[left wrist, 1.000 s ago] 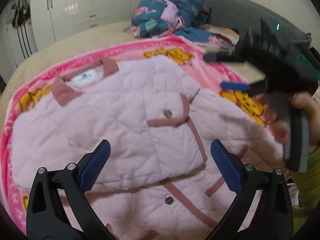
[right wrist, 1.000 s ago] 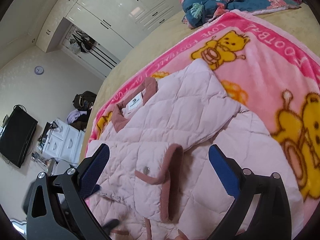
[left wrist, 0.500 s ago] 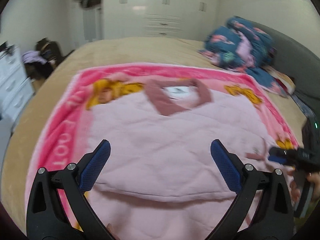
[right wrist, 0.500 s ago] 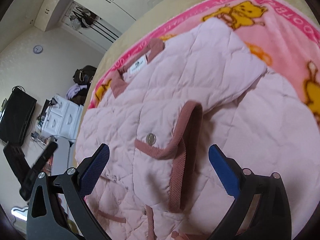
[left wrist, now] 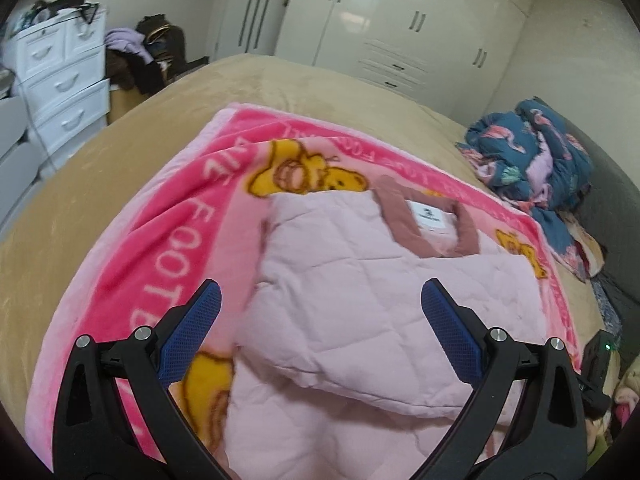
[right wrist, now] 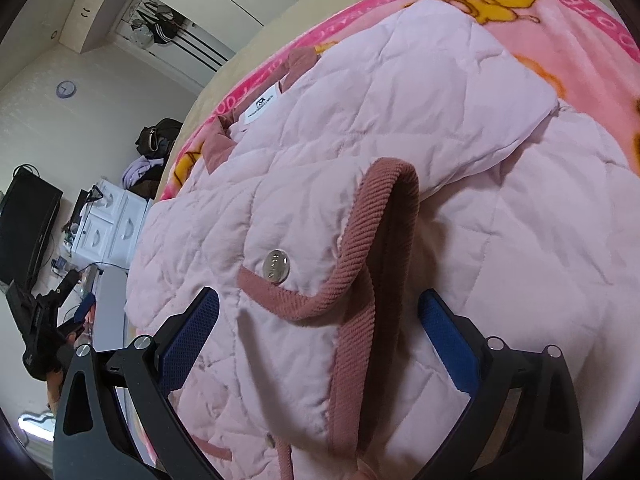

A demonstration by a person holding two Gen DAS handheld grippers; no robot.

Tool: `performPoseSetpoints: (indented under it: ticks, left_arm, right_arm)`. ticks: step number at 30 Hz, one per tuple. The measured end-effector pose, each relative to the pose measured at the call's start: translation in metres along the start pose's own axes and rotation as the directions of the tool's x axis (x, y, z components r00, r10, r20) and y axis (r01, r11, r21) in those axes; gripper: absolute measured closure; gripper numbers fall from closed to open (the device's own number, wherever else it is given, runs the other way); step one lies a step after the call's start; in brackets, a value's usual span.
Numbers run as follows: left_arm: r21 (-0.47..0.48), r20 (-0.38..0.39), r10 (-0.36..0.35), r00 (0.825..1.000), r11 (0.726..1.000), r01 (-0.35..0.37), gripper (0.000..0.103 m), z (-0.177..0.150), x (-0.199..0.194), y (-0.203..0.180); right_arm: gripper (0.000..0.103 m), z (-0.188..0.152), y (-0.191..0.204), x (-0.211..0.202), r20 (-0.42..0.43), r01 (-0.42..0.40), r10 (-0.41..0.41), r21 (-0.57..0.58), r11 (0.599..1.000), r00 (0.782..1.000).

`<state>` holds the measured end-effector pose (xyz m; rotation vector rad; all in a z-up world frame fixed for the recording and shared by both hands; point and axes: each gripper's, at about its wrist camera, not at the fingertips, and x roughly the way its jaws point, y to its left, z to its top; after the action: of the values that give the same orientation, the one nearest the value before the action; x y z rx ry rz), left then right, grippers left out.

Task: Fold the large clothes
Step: 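Grasp the trimmed edge with the right gripper, pull it flat, release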

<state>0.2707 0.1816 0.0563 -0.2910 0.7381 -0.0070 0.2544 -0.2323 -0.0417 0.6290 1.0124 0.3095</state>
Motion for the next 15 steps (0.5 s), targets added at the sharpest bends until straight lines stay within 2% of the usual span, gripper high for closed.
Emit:
performPoseSetpoints:
  ticks: [3,4,5,6,7,9,10,15]
  left_arm:
    - [-0.015,-0.005,0.008,1.000,1.000,-0.008,0.009,0.000,0.002,0.006]
    - [-0.020,-0.005,0.005,1.000,1.000,-0.005,0.009,0.001,0.003,0.007]
    - [-0.023,-0.006,0.003,1.000,1.000,-0.004,0.009,0.001,0.004,0.009]
    - [-0.026,-0.008,0.004,1.000,1.000,-0.004,0.009,0.001,0.005,0.009]
    - [-0.026,-0.009,0.004,1.000,1.000,-0.004,0.009,0.000,0.006,0.009]
    - [-0.020,-0.014,0.005,1.000,1.000,-0.005,0.009,0.000,0.007,0.009]
    - [-0.018,-0.014,0.007,1.000,1.000,-0.007,0.009,0.000,0.008,0.008]
    - [-0.034,-0.007,0.004,1.000,0.999,-0.004,0.009,0.001,0.009,0.010]
  right_arm:
    - [0.007,-0.003,0.007,0.004,0.016,-0.008,0.009,-0.044,0.999,1.000]
    - [0.020,-0.005,0.012,0.004,0.019,-0.012,0.013,-0.073,0.997,1.000]
    - [0.028,-0.006,0.016,0.005,0.021,0.002,0.000,-0.097,0.995,1.000]
    - [0.050,-0.006,0.020,0.005,0.025,-0.001,0.004,-0.128,0.992,1.000]
    - [0.064,-0.007,0.024,0.003,0.028,-0.005,0.010,-0.148,0.989,1.000]
    - [0.076,-0.008,0.039,-0.006,0.075,0.013,0.005,-0.238,0.971,0.997]
    - [0.079,-0.009,0.047,-0.010,0.097,0.020,0.007,-0.274,0.962,0.995]
    - [0.083,0.006,0.090,-0.044,0.225,0.056,0.050,-0.444,0.894,0.973]
